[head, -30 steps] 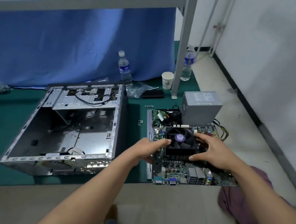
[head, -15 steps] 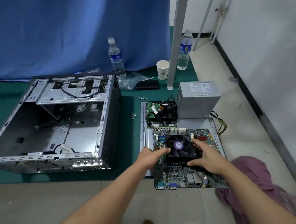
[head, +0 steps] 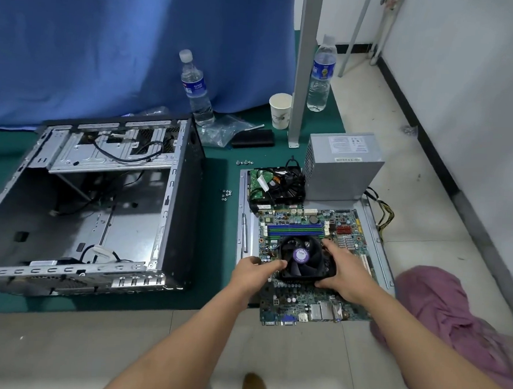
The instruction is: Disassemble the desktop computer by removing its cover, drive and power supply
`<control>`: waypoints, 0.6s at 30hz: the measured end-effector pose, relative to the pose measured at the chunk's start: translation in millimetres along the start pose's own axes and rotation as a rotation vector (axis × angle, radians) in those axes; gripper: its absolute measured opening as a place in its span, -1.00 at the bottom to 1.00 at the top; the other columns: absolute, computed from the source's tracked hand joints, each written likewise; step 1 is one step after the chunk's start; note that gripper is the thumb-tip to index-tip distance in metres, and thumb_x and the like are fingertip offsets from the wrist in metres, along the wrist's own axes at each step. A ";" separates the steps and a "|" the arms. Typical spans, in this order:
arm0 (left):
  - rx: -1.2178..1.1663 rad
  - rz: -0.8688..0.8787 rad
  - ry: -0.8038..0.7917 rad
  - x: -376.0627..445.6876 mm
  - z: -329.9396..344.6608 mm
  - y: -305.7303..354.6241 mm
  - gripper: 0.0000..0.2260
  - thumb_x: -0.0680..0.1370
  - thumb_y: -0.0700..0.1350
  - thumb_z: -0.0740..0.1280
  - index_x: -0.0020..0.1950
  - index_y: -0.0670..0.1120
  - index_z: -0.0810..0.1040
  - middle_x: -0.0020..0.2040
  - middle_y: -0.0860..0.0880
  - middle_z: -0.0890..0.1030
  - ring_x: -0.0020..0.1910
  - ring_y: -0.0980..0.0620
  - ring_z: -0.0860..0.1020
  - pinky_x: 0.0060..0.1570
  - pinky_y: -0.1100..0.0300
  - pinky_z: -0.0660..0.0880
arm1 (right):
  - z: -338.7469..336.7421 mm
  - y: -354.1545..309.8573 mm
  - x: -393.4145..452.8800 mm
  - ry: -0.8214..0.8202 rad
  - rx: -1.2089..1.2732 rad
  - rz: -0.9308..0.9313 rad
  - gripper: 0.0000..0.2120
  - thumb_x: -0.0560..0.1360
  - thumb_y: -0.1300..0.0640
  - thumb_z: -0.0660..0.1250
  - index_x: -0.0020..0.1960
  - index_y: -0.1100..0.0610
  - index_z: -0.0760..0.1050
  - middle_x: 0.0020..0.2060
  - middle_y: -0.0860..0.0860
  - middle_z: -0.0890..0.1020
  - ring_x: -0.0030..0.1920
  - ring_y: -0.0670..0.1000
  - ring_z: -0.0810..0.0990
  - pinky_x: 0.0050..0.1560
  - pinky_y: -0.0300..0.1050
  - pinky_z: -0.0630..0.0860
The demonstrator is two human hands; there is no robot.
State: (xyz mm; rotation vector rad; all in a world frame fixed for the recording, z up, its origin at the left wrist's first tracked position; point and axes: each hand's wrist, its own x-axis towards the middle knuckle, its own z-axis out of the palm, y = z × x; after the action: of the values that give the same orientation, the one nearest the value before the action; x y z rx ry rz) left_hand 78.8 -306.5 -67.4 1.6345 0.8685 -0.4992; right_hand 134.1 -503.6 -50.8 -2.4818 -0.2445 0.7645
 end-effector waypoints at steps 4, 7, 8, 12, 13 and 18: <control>0.011 0.022 -0.020 2.5 -3.7 2.1 -0.23 0.33 0.15 0.53 0.39 -0.20 0.38 0.23 -0.08 0.50 0.16 -0.06 0.50 0.15 0.06 0.49 | 2.5 0.8 0.8 0.003 -0.020 -0.014 -0.06 0.30 0.11 0.56 0.51 0.02 0.08 0.34 0.07 0.43 0.31 0.08 0.41 0.32 -0.01 0.37; 0.004 0.023 -0.023 2.3 -4.7 2.7 -0.25 0.32 0.13 0.54 0.37 -0.20 0.39 0.18 -0.07 0.51 0.13 -0.06 0.50 0.12 0.05 0.50 | 2.1 -0.8 0.8 0.001 0.007 0.002 -0.04 0.29 0.14 0.57 0.52 0.03 0.07 0.33 0.07 0.46 0.32 0.09 0.43 0.31 0.02 0.40; -0.011 0.020 -0.025 2.5 -4.4 1.6 -0.25 0.32 0.13 0.54 0.38 -0.20 0.38 0.17 -0.06 0.51 0.12 -0.05 0.50 0.08 0.08 0.50 | 2.3 -0.4 1.6 -0.002 0.029 0.007 -0.03 0.28 0.16 0.57 0.52 0.04 0.07 0.34 0.08 0.46 0.32 0.09 0.44 0.32 0.03 0.40; -0.090 0.010 -0.019 0.7 -2.4 -1.3 -0.20 0.32 0.14 0.54 0.42 -0.19 0.34 0.19 -0.05 0.48 0.11 -0.02 0.48 0.01 0.13 0.45 | 0.9 0.5 3.8 -0.031 0.046 0.028 -0.01 0.29 0.19 0.57 0.53 0.03 0.04 0.35 0.11 0.44 0.34 0.11 0.42 0.33 0.05 0.38; -0.100 0.011 -0.022 -0.2 -1.6 -1.7 -0.19 0.32 0.15 0.53 0.43 -0.19 0.33 0.23 -0.07 0.48 0.15 -0.03 0.47 0.07 0.12 0.44 | 0.1 0.1 4.0 -0.044 0.042 0.028 -0.02 0.30 0.18 0.56 0.53 0.03 0.03 0.35 0.11 0.44 0.34 0.11 0.43 0.33 0.04 0.38; 0.026 0.049 -0.032 -3.9 -3.4 3.2 -0.21 0.38 0.22 0.46 0.44 -0.19 0.33 0.38 -0.11 0.43 0.31 -0.09 0.43 0.20 0.10 0.37 | 2.3 -0.7 6.4 -0.078 -0.041 0.036 -0.04 0.37 0.15 0.50 0.54 0.00 -0.07 0.29 0.12 0.50 0.22 0.13 0.51 0.18 -0.01 0.46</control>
State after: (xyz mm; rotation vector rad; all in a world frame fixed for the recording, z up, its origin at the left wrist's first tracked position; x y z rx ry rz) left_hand 78.3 -304.5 -61.7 1.6631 0.7999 -0.5032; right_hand 138.0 -499.9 -55.1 -2.5036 -0.2469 0.8808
